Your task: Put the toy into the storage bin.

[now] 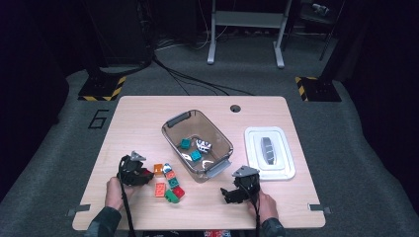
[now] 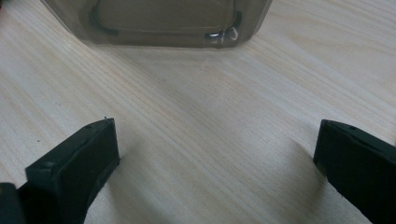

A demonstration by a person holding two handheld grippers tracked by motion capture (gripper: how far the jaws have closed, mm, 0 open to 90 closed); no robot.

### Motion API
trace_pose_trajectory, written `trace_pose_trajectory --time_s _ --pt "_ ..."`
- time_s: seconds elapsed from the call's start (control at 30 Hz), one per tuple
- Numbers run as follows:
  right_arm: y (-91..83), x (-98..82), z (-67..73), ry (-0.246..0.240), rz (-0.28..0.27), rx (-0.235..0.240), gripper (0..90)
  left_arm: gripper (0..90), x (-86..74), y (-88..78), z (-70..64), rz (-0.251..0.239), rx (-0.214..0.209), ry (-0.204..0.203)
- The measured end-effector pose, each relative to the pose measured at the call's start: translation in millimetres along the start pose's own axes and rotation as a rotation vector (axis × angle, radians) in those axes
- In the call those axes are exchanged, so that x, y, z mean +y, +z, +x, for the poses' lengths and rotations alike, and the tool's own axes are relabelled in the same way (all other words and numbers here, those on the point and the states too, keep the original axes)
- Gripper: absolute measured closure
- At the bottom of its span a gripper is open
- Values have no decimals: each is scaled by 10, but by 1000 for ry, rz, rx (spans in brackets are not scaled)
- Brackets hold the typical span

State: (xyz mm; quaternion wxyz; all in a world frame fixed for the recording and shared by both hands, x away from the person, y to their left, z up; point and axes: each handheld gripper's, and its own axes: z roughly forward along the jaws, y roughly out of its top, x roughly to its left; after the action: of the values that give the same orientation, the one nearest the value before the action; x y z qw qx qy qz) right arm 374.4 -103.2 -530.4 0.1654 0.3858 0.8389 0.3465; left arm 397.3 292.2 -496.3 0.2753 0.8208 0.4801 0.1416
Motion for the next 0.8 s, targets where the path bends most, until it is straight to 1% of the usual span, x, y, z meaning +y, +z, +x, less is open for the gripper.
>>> trace_pose_trajectory --time_s 0.07,0.1,0.2,0.3,0.33,0.37,0.43,0.53,0.57,0.63,0.67,0.7,0.73,0.8 --pt "-1 0 -1 -1 0 -1 0 594 1 -25 15 -8 6 0" --pt "0 0 -1 -2 -1 -1 0 593 5 -50 28 -13 3 -7" --pt "-3 1 -1 -1 4 2 0 593 17 -83 49 -24 6 -6" --pt "0 0 -1 -1 -1 -2 0 593 44 -129 66 -27 5 -8" --pt "0 0 0 -1 -1 -1 0 594 56 -146 73 -29 7 -5" --pt "0 0 -2 -4 0 -1 0 594 98 -202 88 -47 10 -10" --pt "0 0 -2 -4 0 0 0 593 98 -202 88 -47 10 -10" --pt "4 2 6 9 -4 -1 0 593 138 -258 106 -53 6 1" --pt "6 4 9 15 -4 0 0 593 151 -271 108 -65 10 -4" --pt "5 4 8 13 -4 1 0 593 178 -322 126 -64 14 8" --pt "5 4 8 13 -3 1 0 593 190 -339 123 -81 18 -7" --pt "5 4 8 14 -4 1 0 594 207 -372 138 -70 14 5" --pt "6 4 8 13 -4 2 0 593 223 -397 141 -77 22 5" --pt "5 4 9 13 -4 1 0 593 262 -446 153 -82 18 4"
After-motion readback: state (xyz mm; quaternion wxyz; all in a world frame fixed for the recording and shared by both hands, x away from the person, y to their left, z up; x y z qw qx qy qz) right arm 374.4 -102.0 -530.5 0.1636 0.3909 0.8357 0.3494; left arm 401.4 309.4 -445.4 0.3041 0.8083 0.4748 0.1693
